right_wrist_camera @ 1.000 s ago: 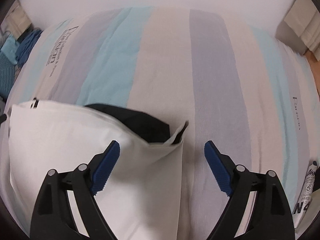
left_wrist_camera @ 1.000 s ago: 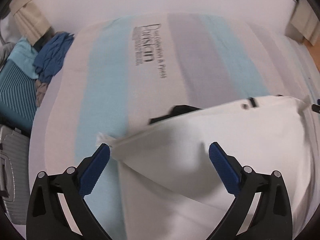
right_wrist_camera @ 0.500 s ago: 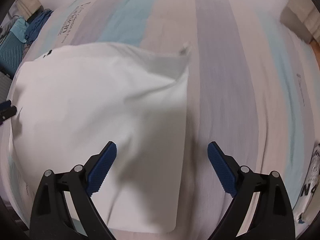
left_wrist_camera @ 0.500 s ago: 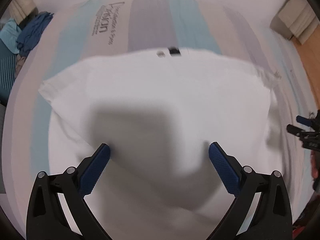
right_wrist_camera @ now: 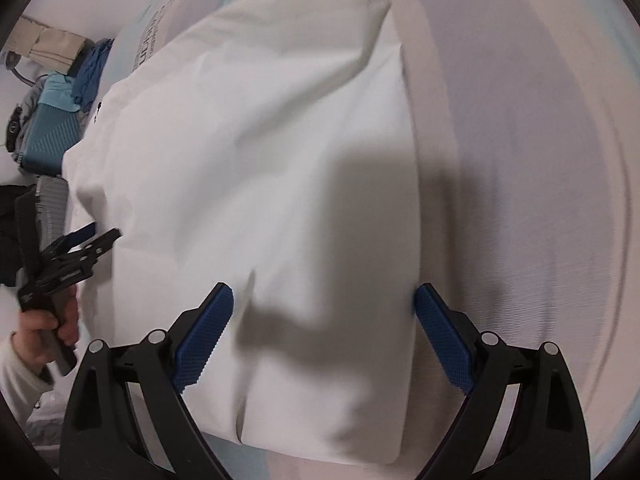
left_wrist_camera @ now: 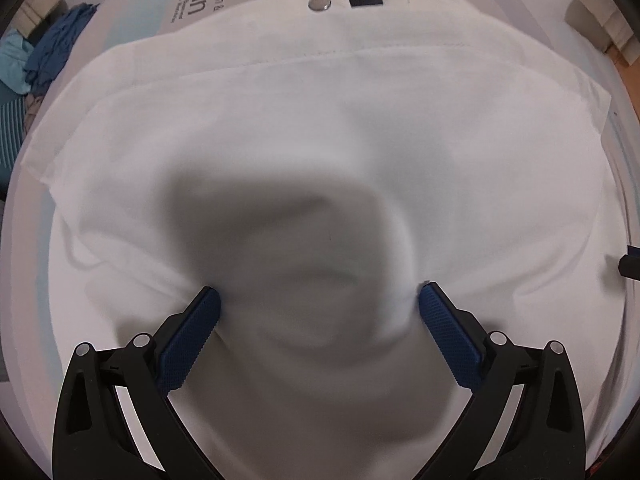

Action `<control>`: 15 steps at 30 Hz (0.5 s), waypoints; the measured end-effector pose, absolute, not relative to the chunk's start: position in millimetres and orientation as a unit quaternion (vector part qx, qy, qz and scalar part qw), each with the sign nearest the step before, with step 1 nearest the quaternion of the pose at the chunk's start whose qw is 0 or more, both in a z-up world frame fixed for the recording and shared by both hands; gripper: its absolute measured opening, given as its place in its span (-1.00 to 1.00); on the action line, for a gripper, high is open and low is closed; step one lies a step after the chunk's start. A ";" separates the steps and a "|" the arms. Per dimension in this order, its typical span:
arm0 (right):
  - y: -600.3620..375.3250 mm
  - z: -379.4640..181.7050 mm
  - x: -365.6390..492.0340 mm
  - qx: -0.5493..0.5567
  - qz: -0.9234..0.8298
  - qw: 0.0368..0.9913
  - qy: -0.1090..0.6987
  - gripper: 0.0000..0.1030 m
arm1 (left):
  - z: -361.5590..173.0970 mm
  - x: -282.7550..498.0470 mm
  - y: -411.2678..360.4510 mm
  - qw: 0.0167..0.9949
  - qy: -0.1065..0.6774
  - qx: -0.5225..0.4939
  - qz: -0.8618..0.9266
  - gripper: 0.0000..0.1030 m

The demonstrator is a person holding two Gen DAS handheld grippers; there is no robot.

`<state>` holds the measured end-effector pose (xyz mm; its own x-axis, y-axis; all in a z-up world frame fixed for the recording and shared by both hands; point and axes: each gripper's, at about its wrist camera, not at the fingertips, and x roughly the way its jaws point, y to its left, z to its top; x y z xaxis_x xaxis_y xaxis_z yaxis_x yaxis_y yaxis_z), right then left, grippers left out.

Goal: Fold large clothes
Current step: 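Close both grippers on the folded white jacket bundle and lift it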

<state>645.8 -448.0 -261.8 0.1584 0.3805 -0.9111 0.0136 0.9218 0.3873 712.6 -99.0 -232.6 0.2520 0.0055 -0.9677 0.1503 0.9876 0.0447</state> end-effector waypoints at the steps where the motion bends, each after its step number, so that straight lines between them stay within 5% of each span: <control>1: -447.9 -265.0 647.4 0.152 0.122 0.745 0.638 0.72 | -235.0 712.8 -97.7 0.788 0.610 0.067 -0.047 0.90; 11: -446.9 -300.3 661.8 0.205 0.145 0.726 0.640 0.81 | -243.0 708.8 -101.1 0.792 0.604 0.073 -0.046 0.90; 15: -428.2 -285.9 662.6 0.218 0.195 0.723 0.625 0.64 | -243.8 711.1 -99.1 0.792 0.604 0.072 -0.047 0.90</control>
<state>662.6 -428.2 -285.9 0.1417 0.5555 -0.8193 -0.0096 0.8284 0.5601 711.1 -99.1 -243.8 0.2651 0.0117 -0.9641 0.1615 0.9853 0.0564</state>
